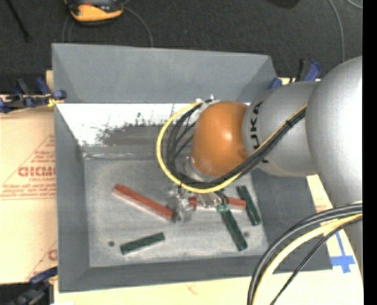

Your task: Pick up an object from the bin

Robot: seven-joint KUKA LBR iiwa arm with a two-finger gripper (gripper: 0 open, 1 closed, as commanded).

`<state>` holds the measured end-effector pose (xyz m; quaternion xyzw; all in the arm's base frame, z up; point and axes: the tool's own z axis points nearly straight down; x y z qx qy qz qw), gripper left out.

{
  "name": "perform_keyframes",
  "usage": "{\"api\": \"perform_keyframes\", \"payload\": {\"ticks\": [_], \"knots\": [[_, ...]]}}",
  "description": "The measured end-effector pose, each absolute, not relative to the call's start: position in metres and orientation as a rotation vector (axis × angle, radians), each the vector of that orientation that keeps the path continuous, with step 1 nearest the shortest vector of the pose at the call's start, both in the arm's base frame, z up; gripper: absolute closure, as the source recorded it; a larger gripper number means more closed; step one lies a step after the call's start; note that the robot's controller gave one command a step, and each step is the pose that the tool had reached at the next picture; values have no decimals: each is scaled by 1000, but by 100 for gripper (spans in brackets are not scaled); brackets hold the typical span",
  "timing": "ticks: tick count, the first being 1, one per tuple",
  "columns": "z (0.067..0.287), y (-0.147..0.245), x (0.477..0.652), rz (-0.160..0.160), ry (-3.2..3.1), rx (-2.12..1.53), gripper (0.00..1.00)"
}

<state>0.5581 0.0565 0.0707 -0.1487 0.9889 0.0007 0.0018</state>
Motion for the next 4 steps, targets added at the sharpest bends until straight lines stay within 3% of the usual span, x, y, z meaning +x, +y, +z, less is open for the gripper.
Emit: {"api": "perform_keyframes", "payload": {"ticks": [1, 2, 3, 4], "knots": [[71, 57, 558, 3, 3103, -466, 100], [71, 54, 543, -2, 3049, -739, 100], [71, 117, 567, 4, 3023, -831, 0], [70, 115, 566, 2, 3027, -830, 0]]}}
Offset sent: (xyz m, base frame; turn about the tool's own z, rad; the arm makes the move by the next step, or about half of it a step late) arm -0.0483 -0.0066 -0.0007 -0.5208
